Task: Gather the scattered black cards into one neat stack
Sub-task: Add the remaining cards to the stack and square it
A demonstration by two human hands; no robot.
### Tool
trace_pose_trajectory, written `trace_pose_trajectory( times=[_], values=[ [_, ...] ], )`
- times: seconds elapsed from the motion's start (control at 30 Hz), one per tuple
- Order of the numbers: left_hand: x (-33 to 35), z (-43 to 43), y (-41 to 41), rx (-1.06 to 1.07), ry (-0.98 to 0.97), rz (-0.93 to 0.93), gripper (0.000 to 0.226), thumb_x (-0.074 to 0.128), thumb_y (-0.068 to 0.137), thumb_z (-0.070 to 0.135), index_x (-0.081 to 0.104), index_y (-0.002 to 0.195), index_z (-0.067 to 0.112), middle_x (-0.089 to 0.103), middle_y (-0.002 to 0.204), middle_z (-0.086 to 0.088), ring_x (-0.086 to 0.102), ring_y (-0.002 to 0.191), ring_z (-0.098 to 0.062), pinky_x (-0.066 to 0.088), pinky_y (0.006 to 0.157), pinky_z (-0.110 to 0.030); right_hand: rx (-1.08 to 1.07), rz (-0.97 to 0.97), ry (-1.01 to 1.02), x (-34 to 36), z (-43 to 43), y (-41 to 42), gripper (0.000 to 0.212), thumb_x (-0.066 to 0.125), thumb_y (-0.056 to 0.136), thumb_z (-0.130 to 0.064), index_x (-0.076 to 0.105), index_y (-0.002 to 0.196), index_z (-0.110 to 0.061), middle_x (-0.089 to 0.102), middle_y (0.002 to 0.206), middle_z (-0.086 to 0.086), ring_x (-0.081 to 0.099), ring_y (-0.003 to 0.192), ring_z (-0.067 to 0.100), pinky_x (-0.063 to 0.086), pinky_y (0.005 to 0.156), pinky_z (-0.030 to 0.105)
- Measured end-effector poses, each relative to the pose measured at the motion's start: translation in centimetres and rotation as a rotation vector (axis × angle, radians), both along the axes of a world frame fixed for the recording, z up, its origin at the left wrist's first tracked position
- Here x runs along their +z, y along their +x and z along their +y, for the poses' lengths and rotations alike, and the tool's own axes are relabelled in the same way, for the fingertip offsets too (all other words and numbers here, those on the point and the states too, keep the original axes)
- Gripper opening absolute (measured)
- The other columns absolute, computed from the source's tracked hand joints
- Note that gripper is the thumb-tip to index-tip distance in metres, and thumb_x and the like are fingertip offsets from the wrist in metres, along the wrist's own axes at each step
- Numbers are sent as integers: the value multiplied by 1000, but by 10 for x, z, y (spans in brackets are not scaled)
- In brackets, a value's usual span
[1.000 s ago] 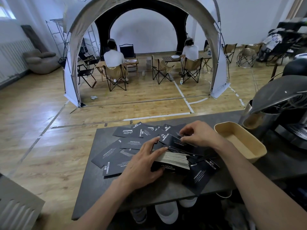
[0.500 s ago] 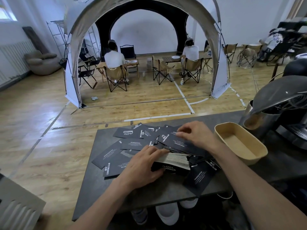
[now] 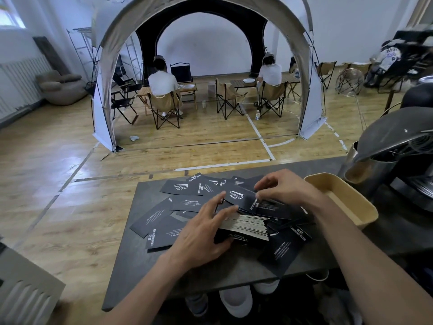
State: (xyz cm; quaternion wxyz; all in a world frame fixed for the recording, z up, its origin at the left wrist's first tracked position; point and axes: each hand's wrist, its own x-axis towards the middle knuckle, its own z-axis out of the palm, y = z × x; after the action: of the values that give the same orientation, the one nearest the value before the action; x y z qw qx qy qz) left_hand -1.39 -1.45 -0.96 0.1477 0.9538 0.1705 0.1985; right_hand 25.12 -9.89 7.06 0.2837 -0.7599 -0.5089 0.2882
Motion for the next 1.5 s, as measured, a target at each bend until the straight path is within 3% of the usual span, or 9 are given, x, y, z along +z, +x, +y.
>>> trace_pose_trajectory(
  times=[0.1,0.23,0.37,0.5,0.77,1.0,1.2,1.33,1.5],
  values=[
    [0,1,1,10,-31,-13,102,75,88,43,6,163,40,-15,171,16,14,157,-9,43,108,-25,283,42,-191,-3,-1,-18,23,72,90,-46,79,107,-33,78,100,-17,70,97,1,51,95,26],
    [-2,5,2,-10,33,17,70,68,90,47,38,152,37,45,145,16,43,134,-7,49,106,-35,168,202,-63,-19,13,-25,28,63,99,-38,79,104,-16,80,100,2,74,90,11,55,86,32],
    [-1,4,3,15,34,31,58,67,89,48,48,142,37,54,121,14,51,114,-9,48,95,-29,-29,-340,7,-28,36,-22,55,81,80,-50,71,125,-21,73,123,-4,69,107,13,54,95,30],
    [1,5,0,37,34,1,54,66,88,45,53,138,32,57,119,12,50,110,-8,40,90,-17,-8,-420,-70,-41,49,-33,73,89,67,-50,66,130,-20,72,120,-2,66,112,20,55,95,37],
    [0,18,-14,155,-17,38,58,60,84,53,54,138,32,56,121,13,50,111,-6,49,94,-29,-342,404,191,-15,40,-5,24,72,84,3,69,105,-8,74,108,18,73,84,22,62,70,35],
    [-1,15,-13,171,-120,0,84,65,82,56,34,156,28,24,164,14,33,148,-7,42,116,-37,-294,582,424,-38,13,-36,95,73,78,19,42,144,-43,56,115,6,73,92,32,64,74,48],
    [1,17,-13,175,-183,-13,100,70,85,46,6,162,39,35,160,12,38,144,-7,39,117,-34,-305,672,488,-61,7,-59,25,51,96,4,63,99,-17,70,97,11,68,88,25,57,74,30],
    [3,20,-11,181,-157,-8,82,73,92,40,26,159,35,51,145,12,45,134,-6,41,113,-30,-260,578,393,-66,15,-66,33,43,87,-3,62,66,-20,75,84,13,66,83,28,51,82,43],
    [20,26,-31,179,-58,-84,58,77,92,29,53,145,24,58,129,7,51,119,-9,40,98,-20,-138,490,286,-27,47,-64,32,42,94,-10,66,73,-10,77,80,15,66,74,25,48,72,40]
  ],
)
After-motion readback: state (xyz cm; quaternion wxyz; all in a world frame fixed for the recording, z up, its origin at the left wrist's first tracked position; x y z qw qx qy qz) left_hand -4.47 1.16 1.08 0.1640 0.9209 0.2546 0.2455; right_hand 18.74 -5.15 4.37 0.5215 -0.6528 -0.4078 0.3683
